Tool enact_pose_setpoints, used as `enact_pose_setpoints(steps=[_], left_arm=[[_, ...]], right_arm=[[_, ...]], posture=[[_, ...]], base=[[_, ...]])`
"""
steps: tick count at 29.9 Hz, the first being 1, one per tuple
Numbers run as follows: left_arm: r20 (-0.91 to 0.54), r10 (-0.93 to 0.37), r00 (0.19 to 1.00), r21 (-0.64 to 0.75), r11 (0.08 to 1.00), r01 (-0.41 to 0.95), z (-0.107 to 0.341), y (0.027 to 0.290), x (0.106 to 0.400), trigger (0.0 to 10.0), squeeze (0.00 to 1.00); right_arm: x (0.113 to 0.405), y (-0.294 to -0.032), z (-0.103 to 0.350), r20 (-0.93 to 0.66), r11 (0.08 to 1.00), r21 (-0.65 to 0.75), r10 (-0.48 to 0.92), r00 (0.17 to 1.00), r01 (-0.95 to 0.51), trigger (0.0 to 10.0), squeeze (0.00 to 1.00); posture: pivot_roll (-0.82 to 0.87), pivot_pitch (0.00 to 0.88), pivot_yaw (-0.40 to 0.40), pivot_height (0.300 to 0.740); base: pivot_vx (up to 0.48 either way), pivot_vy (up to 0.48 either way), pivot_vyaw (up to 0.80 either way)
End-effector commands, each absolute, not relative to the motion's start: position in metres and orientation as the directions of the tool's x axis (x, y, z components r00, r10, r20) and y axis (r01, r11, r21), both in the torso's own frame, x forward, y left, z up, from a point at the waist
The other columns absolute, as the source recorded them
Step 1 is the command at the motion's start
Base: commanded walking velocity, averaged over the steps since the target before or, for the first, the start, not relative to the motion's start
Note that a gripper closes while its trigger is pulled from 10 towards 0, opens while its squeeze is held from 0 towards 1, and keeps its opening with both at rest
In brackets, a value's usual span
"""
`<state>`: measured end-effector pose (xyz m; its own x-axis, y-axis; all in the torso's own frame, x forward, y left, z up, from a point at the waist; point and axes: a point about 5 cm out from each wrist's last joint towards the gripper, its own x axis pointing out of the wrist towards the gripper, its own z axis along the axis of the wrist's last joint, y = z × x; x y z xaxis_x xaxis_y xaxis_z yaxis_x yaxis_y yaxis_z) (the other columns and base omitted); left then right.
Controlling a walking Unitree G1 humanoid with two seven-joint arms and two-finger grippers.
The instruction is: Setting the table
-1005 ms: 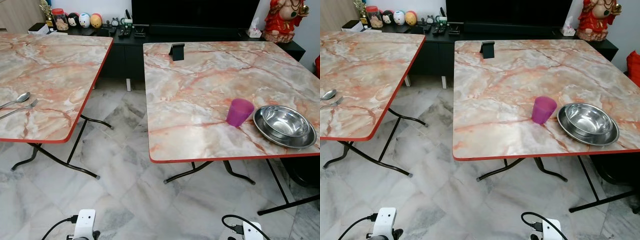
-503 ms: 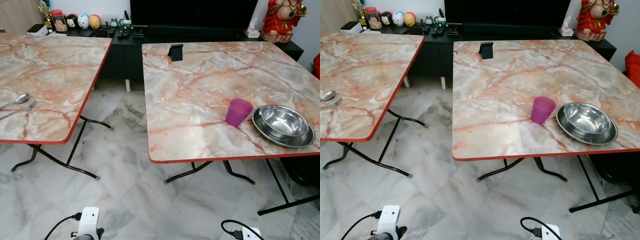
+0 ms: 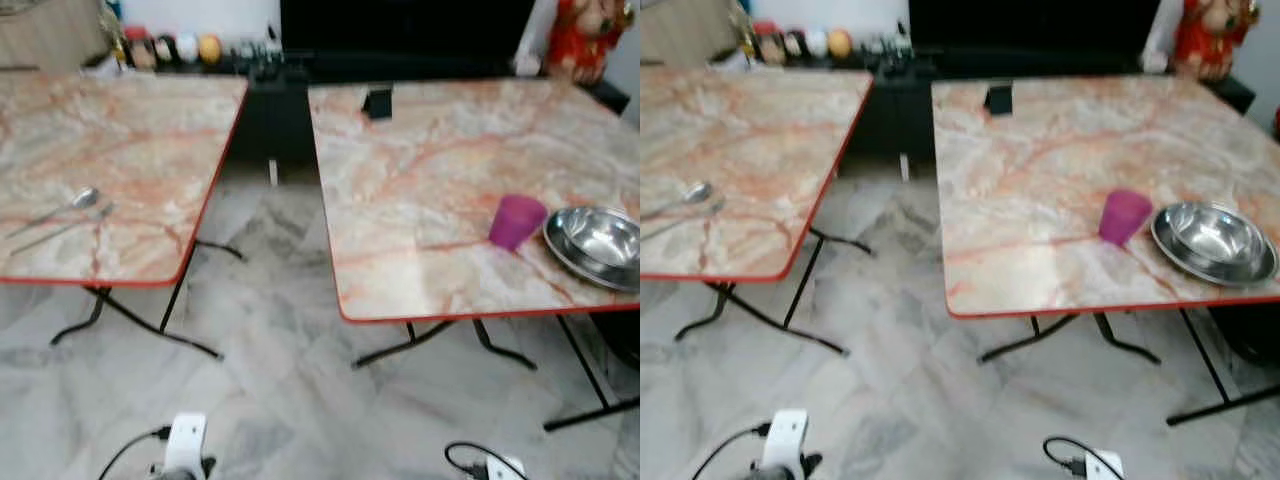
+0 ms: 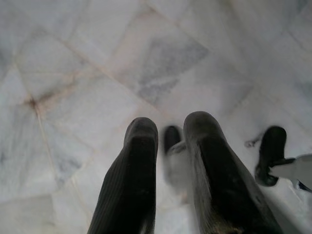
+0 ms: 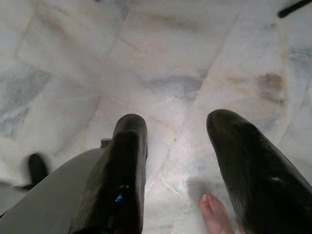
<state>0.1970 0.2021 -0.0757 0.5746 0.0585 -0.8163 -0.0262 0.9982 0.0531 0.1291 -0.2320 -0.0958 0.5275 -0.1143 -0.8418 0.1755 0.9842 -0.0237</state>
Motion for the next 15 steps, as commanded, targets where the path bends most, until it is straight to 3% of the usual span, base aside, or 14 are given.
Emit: enact_pose_setpoints(steps=[1, 15], left_arm=[[-0.83, 0.075, 0.552, 0.075, 0.997, -0.022, -0.078, 0.2091, 0.1905, 10.0, 0.0], [-0.826, 0.076, 0.558, 0.076, 0.997, -0.023, -0.0765, 0.2086, 0.1936, 10.0, 0.0]], right_arm=[[0.133, -0.2266, -0.0957, -0.838, 0.984, -0.005, -0.101, 0.536, 0.177, 10.0, 0.0], [0.133, -0.2264, -0.0959, -0.841, 0.985, -0.01, -0.101, 0.531, 0.173, 10.0, 0.0]], posture=[[-0.03, 0.0, -0.024, 0.74], [-0.03, 0.0, -0.021, 0.74]], base=[[0.0, 0.326, 0.0], [0.0, 0.325, 0.0]])
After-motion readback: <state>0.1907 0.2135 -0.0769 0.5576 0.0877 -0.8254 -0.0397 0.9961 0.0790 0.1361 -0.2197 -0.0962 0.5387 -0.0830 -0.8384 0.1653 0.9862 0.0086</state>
